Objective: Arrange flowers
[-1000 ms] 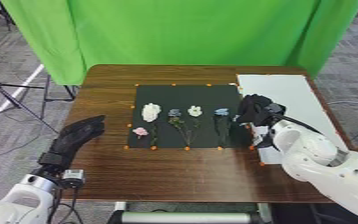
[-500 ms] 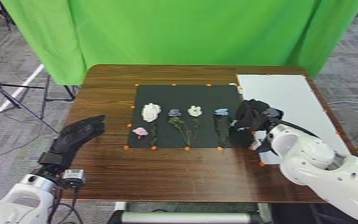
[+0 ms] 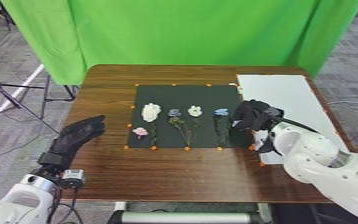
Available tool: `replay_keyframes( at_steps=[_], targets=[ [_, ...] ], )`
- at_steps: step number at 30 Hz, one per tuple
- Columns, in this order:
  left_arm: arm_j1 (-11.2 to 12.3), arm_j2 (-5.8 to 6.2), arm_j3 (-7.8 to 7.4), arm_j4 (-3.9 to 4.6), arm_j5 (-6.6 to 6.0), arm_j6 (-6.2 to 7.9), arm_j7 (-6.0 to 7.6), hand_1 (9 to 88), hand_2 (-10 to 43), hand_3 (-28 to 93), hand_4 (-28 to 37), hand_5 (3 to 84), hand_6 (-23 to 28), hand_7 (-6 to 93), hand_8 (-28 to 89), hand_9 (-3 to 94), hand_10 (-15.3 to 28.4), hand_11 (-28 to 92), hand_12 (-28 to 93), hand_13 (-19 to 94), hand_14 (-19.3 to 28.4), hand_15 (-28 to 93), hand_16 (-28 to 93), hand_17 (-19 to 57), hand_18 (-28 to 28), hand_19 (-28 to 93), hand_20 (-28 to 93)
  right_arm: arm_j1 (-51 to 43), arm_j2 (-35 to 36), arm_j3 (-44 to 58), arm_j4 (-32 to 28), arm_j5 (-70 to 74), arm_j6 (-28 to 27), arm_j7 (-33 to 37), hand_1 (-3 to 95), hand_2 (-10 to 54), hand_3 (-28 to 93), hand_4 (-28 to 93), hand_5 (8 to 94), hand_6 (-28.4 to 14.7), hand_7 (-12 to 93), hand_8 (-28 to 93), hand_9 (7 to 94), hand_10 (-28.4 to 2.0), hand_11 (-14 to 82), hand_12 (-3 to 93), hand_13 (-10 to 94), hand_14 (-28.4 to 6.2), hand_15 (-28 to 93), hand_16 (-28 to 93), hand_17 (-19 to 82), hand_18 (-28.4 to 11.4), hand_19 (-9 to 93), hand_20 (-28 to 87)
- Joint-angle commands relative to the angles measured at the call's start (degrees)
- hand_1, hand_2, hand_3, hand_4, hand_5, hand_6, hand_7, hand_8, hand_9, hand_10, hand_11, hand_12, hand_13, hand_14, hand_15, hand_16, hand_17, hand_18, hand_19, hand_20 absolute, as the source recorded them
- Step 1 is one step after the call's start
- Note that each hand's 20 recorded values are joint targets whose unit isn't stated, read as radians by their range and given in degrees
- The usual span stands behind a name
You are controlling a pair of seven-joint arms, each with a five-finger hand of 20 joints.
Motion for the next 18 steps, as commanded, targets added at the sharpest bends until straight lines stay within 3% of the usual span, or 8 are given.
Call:
replay_keyframes(
  at_steps=[1, 5, 18],
  targets=[
    [0.5, 0.14, -0.42, -0.21, 0.16, -1.02, -0.62, 28.0, -0.7, 62, -18.6, 40.0, -1.2, 11.8, -8, 38.3, 13.1, 15, 11, 30, 18.4, 17, 2, 1.7, 15.2, 11, 16, -1.1, 1.0, 2.3, -1.4, 0.3, -3.4, -0.8, 45.7, -9.5, 65, -16, 63.6, 1.7, 19, 0, 65.6, -12.3, 11.6, 19.9, 82, -2.9, 68, 32, 50, -18.0, 93, 58],
    [0.4, 0.1, -0.46, -0.1, 0.25, -1.32, -0.69, 28.1, -0.9, 62, -18.4, 40.0, -1.2, 11.7, -8, 38.2, 13.0, 16, 11, 30, 18.4, 17, 2, 1.7, 15.2, 11, 16, -1.4, 1.0, 3.0, -1.6, 0.9, -4.7, -1.0, 43.3, -9.5, 68, -17, 62.8, 2.0, 19, -9, 64.5, -12.4, 11.0, 20.0, 82, -3.0, 68, 32, 50, -18.0, 93, 58],
    [-0.1, 0.07, -0.22, 0.13, 0.39, -1.16, -0.3, 28.8, -1.3, 61, -18.2, 39.8, -1.3, 11.6, -8, 38.0, 13.0, 16, 11, 30, 18.4, 17, 2, 1.7, 15.2, 10, 16, -0.4, 0.3, 3.5, -1.2, 1.7, -3.7, -0.9, 41.8, -9.5, 67, -16, 59.8, 1.3, 18, -9, 61.3, -12.4, 9.5, 20.1, 81, -3.2, 68, 31, 49, -18.4, 93, 57]
  ],
)
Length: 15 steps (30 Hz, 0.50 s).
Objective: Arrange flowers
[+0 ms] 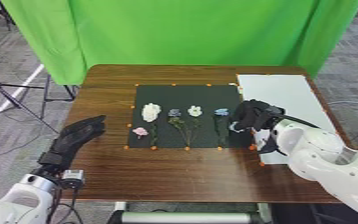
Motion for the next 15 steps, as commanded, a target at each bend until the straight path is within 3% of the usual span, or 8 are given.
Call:
replay_keyframes(
  at_steps=[1, 15],
  targets=[
    [-0.3, 0.06, 0.07, 0.18, 0.25, -0.58, -0.22, 28.8, -1.3, 61, -18.1, 39.8, -1.3, 11.6, -8, 38.0, 13.0, 16, 11, 30, 18.4, 17, 2, 1.7, 15.3, 10, 16, 0.3, -0.6, 0.8, 0.3, 0.2, 1.1, 0.3, 41.8, -9.5, 67, -16, 59.8, 1.3, 18, -9, 61.2, -12.4, 9.5, 20.1, 81, -3.2, 68, 31, 49, -18.4, 93, 57],
    [-0.1, -0.19, -0.3, 0.04, 0.15, -0.64, -0.3, 29.0, -1.4, 61, -17.7, 39.8, -1.2, 11.3, -7, 37.7, 13.2, 16, 11, 30, 18.4, 17, 1, 1.6, 15.3, 11, 15, 1.9, -4.0, -3.8, 6.4, -1.2, -1.9, 3.2, 43.6, -9.5, 67, -17, 52.7, -0.1, 15, -8, 55.1, -13.1, 7.8, 19.9, 81, -3.3, 67, 31, 48, -18.3, 93, 55]
  ],
)
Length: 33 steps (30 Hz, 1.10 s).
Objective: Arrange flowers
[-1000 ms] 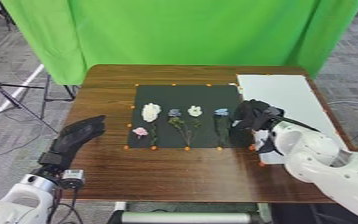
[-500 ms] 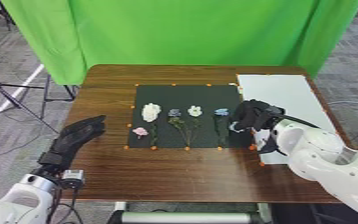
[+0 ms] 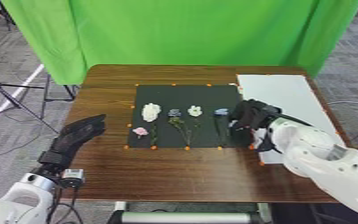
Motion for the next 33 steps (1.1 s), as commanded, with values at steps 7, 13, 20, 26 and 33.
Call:
replay_keyframes(
  at_steps=[7, 13, 20, 26, 33],
  targets=[
    [0.2, -0.2, -0.22, -0.05, 0.22, -0.59, -0.18, 29.2, -1.4, 61, -17.7, 39.8, -1.1, 11.3, -7, 37.8, 13.3, 16, 11, 30, 18.3, 17, 1, 1.6, 15.2, 10, 15, -1.1, 1.5, 3.1, -0.9, 1.1, -0.9, 1.6, 43.7, -9.5, 67, -17, 50.9, -0.2, 15, -7, 54.1, -13.5, 7.7, 19.9, 80, -3.1, 67, 31, 48, -18.2, 93, 55],
    [0.3, -0.16, -0.32, -0.11, 0.19, -0.51, -0.33, 29.3, -1.5, 61, -17.5, 39.9, -0.8, 10.9, -7, 37.7, 13.3, 16, 11, 30, 18.3, 17, 1, 1.6, 15.3, 11, 15, -3.1, 3.3, 8.7, -4.5, 1.8, 0.0, 0.8, 42.8, -9.5, 67, -17, 51.0, -0.3, 14, -7, 53.9, -13.7, 7.6, 19.8, 80, -3.3, 67, 31, 48, -18.5, 93, 54],
    [0.0, -0.13, -0.04, -0.02, 0.24, -0.61, -0.37, 29.4, -1.5, 60, -17.4, 40.0, -0.6, 10.9, -7, 37.6, 13.5, 16, 11, 30, 18.3, 17, 1, 1.5, 15.3, 11, 15, -4.4, 3.2, 8.9, -5.2, 1.6, 3.0, 0.6, 42.9, -9.5, 67, -17, 50.1, -0.8, 14, -7, 54.0, -13.9, 7.7, 19.9, 80, -3.4, 67, 31, 47, -18.5, 93, 54],
    [0.1, -0.09, -0.27, -0.1, 0.16, -0.6, -0.51, 29.5, -1.5, 60, -17.5, 40.1, -0.5, 10.9, -7, 37.6, 13.6, 16, 11, 30, 18.3, 17, 1, 1.5, 15.3, 11, 15, -7.9, 3.1, 14.0, -6.4, 2.3, 2.6, -0.4, 42.0, -9.5, 66, -17, 49.1, -0.9, 13, -7, 54.2, -13.9, 7.7, 20.2, 80, -3.5, 67, 30, 47, -18.6, 93, 54],
    [0.0, 0.14, -0.01, 0.04, -0.39, 0.23, 0.39, 29.8, -1.4, 60, -17.8, 40.3, -0.4, 11.0, -7, 37.7, 13.5, 16, 11, 30, 18.4, 17, 1, 1.8, 15.1, 10, 15, -24.2, 0.2, 36.0, -11.3, 18.8, 9.7, -6.9, 35.4, -4.0, 64, -15, 54.7, -1.7, 14, -7, 56.7, -14.6, 8.0, 19.9, 73, -8.9, 55, 28, 39, -20.2, 80, 51]
  ],
)
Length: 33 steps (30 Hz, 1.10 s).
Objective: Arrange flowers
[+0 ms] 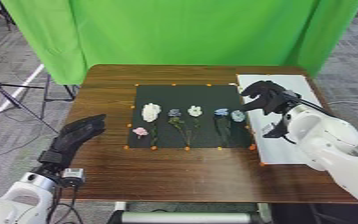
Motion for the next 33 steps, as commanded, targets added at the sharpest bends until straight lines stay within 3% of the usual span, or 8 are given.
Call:
replay_keyframes(
  at_steps=[1, 5, 9, 13, 17, 24, 30, 33],
  targets=[
    [0.3, 0.23, 0.1, 0.02, -0.41, 0.56, 0.84, 29.8, -1.3, 60, -17.8, 40.5, -0.3, 11.1, -7, 37.8, 13.5, 16, 11, 30, 18.4, 17, 1, 2.1, 14.6, 10, 15, -17.8, -2.9, 23.2, -5.6, 18.7, 7.0, -9.3, 35.0, -2.5, 63, -15, 55.6, -1.7, 14, -7, 57.7, -14.7, 8.4, 19.8, 71, -10.7, 52, 28, 37, -20.1, 77, 51],
    [0.4, 0.93, 0.3, -0.14, -0.54, 2.33, 2.56, 29.8, -1.3, 60, -18.0, 41.3, 0.0, 11.3, -7, 38.2, 13.7, 16, 11, 31, 18.2, 17, 0, 3.3, 12.8, 8, 14, -28.0, -7.4, 36.1, -9.6, 30.3, 5.6, -18.5, 32.8, -0.6, 64, -15, 57.4, -1.6, 15, -7, 59.3, -15.0, 9.6, 19.6, 63, -13.3, 42, 27, 30, -19.2, 64, 50],
    [1.1, 1.5, 0.64, -0.75, -1.37, 5.27, 4.58, 29.4, -0.9, 61, -18.3, 42.5, 0.6, 11.6, -7, 39.6, 14.0, 17, 11, 31, 17.4, 15, -1, 4.6, 10.4, 6, 13, -31.6, -14.5, 39.9, -12.4, 37.0, 6.7, -25.2, 29.6, -0.2, 66, -15, 58.2, -1.3, 16, -8, 59.7, -15.0, 9.4, 18.8, 59, -14.1, 26, 28, 30, -16.9, 47, 45],
    [1.2, 2.06, 1.57, -1.63, -1.78, 7.27, 6.97, 29.1, -0.5, 62, -19.1, 43.7, 1.5, 11.8, -7, 41.1, 14.1, 18, 10, 31, 16.8, 13, -2, 5.5, 8.7, 4, 13, -35.1, -22.8, 41.4, -13.2, 50.8, 0.1, -31.7, 20.6, 0.2, 68, -15, 50.4, -1.4, 10, -7, 49.2, -14.8, 6.2, 17.2, 44, -15.2, 12, 27, 24, -16.0, 18, 38],
    [0.8, 2.4, 2.79, -2.42, -2.25, 8.81, 8.92, 27.9, 0.1, 63, -20.2, 44.6, 2.0, 11.9, -8, 42.8, 14.2, 17, 10, 30, 15.6, 10, -3, 5.4, 7.9, 5, 12, -38.0, -29.6, 39.1, -12.1, 58.1, -2.1, -36.2, 10.4, 3.0, 68, -16, 37.1, -0.8, 4, -6, 34.7, -14.6, 2.4, 14.3, 26, -13.6, 4, 21, 14, -14.5, 2, 29],
    [1.2, 1.65, 3.04, -3.66, -1.77, 7.75, 9.0, 26.7, 0.5, 64, -21.8, 44.7, 2.2, 11.9, -8, 43.0, 14.3, 17, 9, 29, 14.2, 8, -4, 4.6, 6.7, 6, 11, -40.7, -36.3, 37.9, -8.8, 52.5, -8.0, -36.4, 5.0, 4.1, 70, -16, 34.6, 0.1, 3, -5, 33.0, -13.7, 2.3, 12.6, 21, -11.6, 0, 16, 10, -13.5, 1, 24],
    [3.7, -0.64, 2.18, -5.32, -1.17, 6.78, 8.48, 26.3, 0.6, 64, -21.9, 44.4, 2.3, 11.6, -7, 42.7, 14.3, 17, 9, 28, 14.2, 8, -3, 4.2, 6.8, 6, 11, -44.6, -38.2, 38.2, -9.6, 51.7, -6.5, -36.5, 4.7, 4.0, 71, -16, 37.7, 0.2, 4, -6, 35.0, -13.6, 3.0, 12.8, 24, -11.9, 3, 16, 12, -14.7, 1, 25],
    [4.4, -1.38, 1.93, -6.0, -1.5, 7.57, 8.46, 26.0, 0.5, 64, -21.8, 44.4, 2.3, 11.4, -7, 42.6, 14.4, 17, 9, 28, 14.3, 8, -3, 4.1, 6.9, 6, 11, -45.7, -38.6, 38.1, -10.0, 52.2, -3.9, -38.0, 4.6, 3.9, 72, -16, 38.3, 0.2, 4, -6, 35.0, -13.6, 3.0, 12.7, 24, -11.9, 3, 15, 12, -14.6, 1, 25]
  ],
)
